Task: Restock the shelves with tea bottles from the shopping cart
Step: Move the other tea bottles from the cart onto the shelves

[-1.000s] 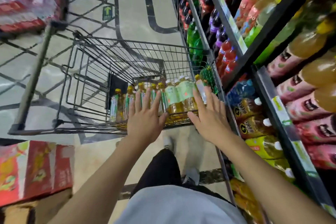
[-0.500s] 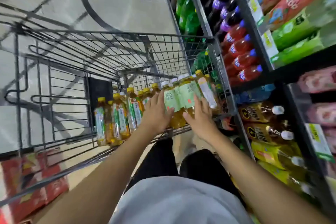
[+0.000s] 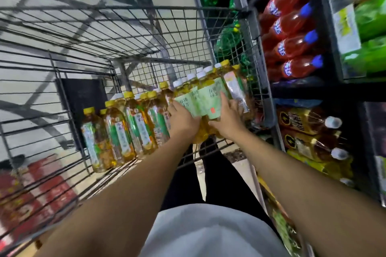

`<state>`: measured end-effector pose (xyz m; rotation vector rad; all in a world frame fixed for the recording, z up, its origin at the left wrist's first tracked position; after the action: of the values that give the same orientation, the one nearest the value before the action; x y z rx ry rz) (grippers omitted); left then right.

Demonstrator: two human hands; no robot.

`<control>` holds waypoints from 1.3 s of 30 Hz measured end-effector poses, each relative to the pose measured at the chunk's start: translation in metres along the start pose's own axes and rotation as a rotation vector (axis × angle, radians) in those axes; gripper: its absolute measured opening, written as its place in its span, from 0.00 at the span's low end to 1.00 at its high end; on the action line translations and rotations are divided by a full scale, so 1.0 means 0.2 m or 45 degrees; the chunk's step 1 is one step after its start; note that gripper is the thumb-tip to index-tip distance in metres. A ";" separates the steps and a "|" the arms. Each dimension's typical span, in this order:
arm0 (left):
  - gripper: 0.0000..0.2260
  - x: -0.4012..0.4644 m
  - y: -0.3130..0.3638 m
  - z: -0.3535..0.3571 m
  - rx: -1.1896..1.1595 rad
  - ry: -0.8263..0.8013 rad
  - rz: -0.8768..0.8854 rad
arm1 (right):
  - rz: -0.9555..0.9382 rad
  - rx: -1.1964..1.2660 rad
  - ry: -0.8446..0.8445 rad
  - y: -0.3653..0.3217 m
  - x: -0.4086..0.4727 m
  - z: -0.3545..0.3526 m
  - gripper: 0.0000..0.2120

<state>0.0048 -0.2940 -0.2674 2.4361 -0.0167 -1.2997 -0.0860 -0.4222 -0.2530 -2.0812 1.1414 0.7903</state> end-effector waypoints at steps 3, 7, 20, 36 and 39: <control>0.48 0.02 0.03 0.06 0.023 0.035 -0.097 | 0.049 -0.044 0.040 -0.01 0.03 0.02 0.52; 0.51 0.05 0.03 0.13 0.018 0.120 -0.199 | 0.133 0.026 0.152 -0.05 0.05 0.03 0.51; 0.46 0.06 0.04 0.10 -0.218 0.291 -0.294 | 0.105 0.161 0.191 -0.04 0.05 0.02 0.46; 0.30 -0.04 0.11 -0.19 -0.499 0.012 0.264 | 0.111 0.959 0.339 0.05 -0.21 -0.24 0.47; 0.32 -0.14 0.21 -0.27 -0.475 -0.062 0.448 | 0.086 1.056 0.447 0.08 -0.35 -0.32 0.46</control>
<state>0.0386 -0.3105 -0.2040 1.9795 -0.1894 -1.0911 -0.1183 -0.4426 -0.1654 -1.4923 1.4144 -0.0662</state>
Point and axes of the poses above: each hand's wrist, its own x-axis towards the middle knuckle, its own z-axis out of the palm, y = z × x, the point moved 5 cm from there along x, towards the middle knuckle, and after that the axes turned 2 degrees about -x, right-handed, at the moved point
